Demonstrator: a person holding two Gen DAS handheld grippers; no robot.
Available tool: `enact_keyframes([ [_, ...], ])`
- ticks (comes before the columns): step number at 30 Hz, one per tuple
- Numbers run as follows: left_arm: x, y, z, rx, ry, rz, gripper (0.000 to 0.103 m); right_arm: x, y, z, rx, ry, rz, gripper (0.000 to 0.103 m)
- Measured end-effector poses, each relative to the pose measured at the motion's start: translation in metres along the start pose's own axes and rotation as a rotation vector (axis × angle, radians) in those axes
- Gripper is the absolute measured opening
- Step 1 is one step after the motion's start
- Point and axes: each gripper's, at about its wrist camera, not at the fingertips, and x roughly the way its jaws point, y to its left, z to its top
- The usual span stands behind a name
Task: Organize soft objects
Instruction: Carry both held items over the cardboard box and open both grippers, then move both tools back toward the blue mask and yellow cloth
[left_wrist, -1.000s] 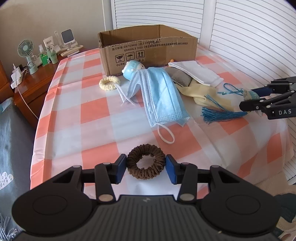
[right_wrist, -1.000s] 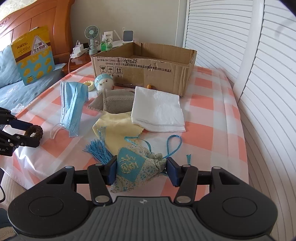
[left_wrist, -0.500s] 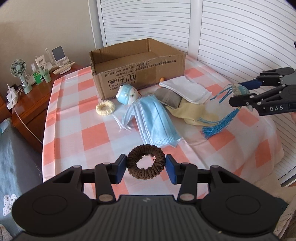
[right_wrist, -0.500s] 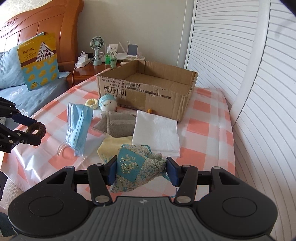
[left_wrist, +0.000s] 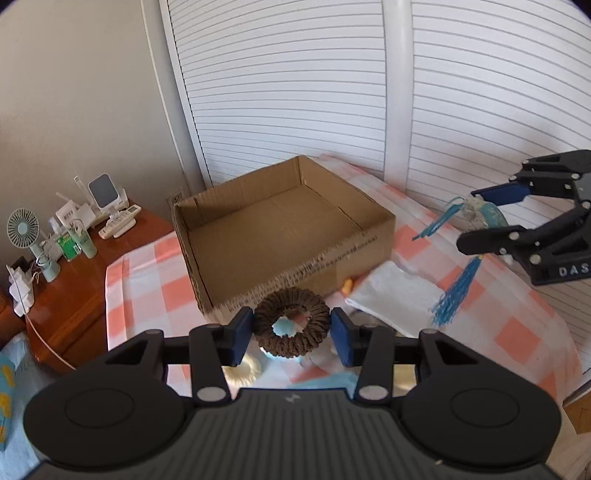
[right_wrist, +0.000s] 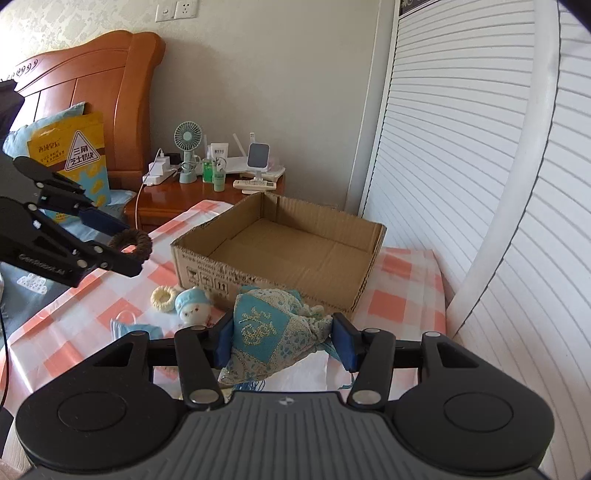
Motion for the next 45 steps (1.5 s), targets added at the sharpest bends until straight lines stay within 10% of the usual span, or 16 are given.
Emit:
enact_keyframes([
  [15, 0.135, 0.065, 0.126, -0.039, 0.03, 0.054, 0.045, 0.052, -0.034, 0.049, -0.002, -0.017, -0.036, 0.058],
  [20, 0.176, 0.085, 0.137, -0.099, 0.051, 0.048, 0.09, 0.068, -0.042, 0.055, 0.003, -0.001, -0.046, 0.058],
  [45, 0.044, 0.046, 0.005, -0.141, -0.064, 0.032, 0.102, 0.159, -0.037, 0.116, 0.05, 0.084, -0.09, 0.059],
])
